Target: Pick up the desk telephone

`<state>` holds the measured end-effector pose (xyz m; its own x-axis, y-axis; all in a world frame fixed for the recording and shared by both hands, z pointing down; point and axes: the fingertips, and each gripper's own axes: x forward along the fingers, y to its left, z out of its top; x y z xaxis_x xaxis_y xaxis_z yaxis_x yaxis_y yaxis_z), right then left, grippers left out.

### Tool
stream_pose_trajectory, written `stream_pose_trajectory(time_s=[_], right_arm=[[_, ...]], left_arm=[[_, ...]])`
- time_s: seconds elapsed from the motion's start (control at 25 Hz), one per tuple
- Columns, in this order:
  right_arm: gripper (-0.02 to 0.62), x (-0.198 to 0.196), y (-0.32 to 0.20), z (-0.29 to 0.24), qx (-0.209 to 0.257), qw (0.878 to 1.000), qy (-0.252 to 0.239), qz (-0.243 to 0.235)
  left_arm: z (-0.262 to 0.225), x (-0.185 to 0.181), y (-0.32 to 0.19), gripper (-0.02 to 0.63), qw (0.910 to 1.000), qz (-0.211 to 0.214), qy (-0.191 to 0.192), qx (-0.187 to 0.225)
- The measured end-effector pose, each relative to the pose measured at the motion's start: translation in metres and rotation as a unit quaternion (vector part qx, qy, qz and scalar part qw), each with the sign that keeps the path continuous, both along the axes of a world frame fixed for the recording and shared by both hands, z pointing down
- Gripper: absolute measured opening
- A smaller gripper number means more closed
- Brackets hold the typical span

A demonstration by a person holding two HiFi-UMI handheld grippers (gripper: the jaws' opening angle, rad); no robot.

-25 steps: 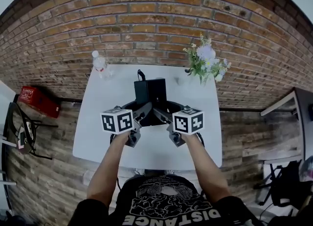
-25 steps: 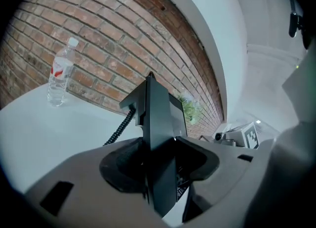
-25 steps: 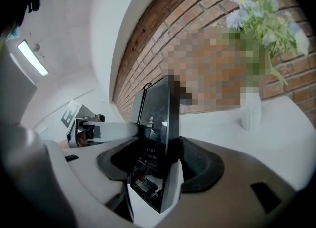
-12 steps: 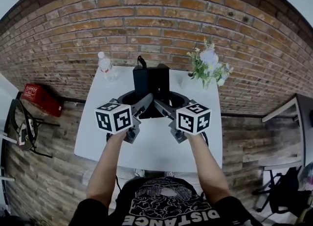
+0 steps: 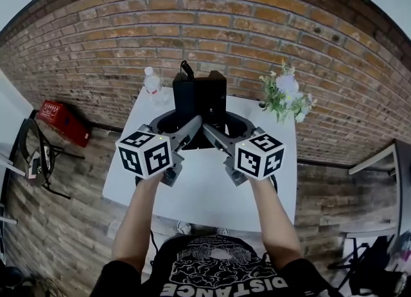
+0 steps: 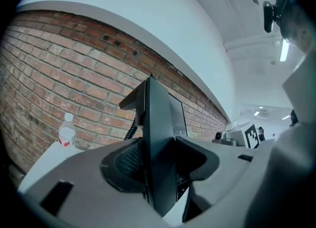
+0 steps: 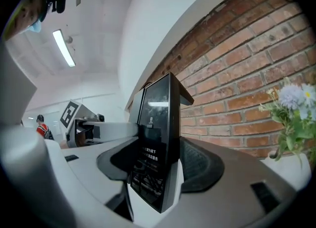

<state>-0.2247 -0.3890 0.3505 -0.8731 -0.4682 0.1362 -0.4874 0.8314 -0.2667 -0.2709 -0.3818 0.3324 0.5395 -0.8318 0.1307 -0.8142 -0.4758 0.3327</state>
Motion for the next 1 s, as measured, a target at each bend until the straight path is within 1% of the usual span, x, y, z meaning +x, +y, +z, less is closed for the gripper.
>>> stream_pose_trajectory(time_s=[0.28,0.44,0.72,1.0], right_arm=[[0.253,-0.028,0.013,-0.026,0.031,0.999,-0.011,-0.036],[0.253,-0.044,0.022,-0.034,0.043,0.997,-0.017,-0.057],[0.253,-0.074,0.032,-0.035,0.047,0.995,-0.016,-0.090],[0.253,-0.086,0.038,-0.032,0.045,0.993,-0.012,-0.104]], left_arm=[[-0.027,-0.026,0.017,0.207,0.9987,-0.037,-0.014,0.032],[-0.035,-0.041,0.029,0.206,0.9970,-0.060,-0.020,0.043],[-0.036,-0.070,0.042,0.206,0.9947,-0.091,-0.021,0.043],[-0.033,-0.083,0.048,0.207,0.9935,-0.105,-0.017,0.039]])
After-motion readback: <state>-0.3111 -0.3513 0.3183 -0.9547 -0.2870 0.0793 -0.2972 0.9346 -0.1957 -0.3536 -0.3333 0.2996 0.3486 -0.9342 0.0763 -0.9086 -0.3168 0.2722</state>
